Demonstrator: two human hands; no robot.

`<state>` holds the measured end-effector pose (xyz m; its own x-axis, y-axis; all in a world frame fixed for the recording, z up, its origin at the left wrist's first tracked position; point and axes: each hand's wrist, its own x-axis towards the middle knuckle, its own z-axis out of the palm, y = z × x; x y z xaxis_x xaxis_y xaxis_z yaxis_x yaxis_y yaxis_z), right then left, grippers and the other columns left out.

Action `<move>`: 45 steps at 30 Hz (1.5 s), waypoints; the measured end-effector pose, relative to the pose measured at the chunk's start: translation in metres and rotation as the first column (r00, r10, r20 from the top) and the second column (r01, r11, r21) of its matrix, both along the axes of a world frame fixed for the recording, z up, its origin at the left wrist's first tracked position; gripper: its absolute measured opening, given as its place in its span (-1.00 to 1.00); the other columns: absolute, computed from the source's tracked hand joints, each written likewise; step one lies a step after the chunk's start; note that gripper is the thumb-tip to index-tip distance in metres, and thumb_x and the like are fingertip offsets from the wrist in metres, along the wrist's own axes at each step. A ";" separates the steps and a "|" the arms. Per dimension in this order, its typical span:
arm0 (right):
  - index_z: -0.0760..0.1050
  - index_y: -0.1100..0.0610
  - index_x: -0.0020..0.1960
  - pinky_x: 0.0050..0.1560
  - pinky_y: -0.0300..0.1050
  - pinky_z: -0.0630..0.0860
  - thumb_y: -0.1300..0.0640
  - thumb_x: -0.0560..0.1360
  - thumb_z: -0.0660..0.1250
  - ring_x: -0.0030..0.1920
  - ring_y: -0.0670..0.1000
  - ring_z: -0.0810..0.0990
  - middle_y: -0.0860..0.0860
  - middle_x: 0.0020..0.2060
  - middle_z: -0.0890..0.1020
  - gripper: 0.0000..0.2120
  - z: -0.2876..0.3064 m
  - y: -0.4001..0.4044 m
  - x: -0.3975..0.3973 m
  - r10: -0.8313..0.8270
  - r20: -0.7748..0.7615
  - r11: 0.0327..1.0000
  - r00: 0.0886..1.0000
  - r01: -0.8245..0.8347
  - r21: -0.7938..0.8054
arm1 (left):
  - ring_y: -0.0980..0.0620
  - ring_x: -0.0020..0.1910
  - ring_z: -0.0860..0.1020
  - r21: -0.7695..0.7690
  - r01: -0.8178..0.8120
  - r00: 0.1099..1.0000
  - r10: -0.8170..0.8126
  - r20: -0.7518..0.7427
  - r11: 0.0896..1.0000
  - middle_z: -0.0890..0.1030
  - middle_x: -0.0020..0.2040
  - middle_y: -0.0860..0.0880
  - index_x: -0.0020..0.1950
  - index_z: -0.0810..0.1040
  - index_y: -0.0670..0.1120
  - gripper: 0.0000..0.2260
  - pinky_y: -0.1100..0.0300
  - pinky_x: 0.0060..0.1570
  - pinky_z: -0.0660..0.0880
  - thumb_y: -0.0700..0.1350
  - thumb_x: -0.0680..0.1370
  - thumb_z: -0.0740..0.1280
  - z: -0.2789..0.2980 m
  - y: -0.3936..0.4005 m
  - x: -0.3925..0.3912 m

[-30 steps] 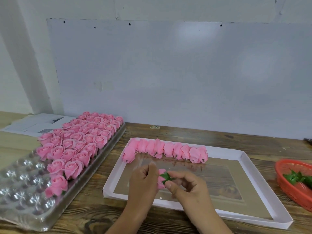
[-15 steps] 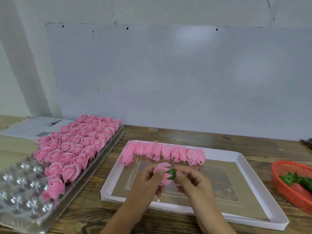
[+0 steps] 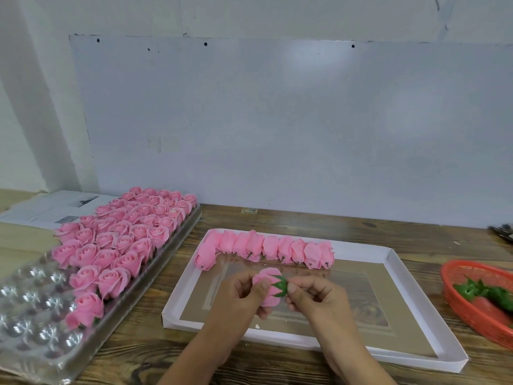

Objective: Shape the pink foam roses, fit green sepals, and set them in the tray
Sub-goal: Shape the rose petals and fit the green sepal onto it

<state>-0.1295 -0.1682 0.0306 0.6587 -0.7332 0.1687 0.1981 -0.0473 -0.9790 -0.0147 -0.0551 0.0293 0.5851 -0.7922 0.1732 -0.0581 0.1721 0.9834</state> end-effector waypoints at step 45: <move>0.31 -0.59 0.13 -0.12 -0.50 0.47 -0.20 0.38 0.18 0.03 -0.35 0.57 -0.49 0.01 0.57 -0.62 -0.003 0.015 -0.003 -0.022 -0.305 0.824 0.952 -0.156 -0.545 | 0.23 0.02 0.57 0.101 -0.069 0.911 0.022 0.413 0.992 0.64 0.04 0.24 0.15 0.56 0.36 -0.57 0.36 -0.14 0.49 0.28 0.31 0.53 -0.004 -0.001 0.003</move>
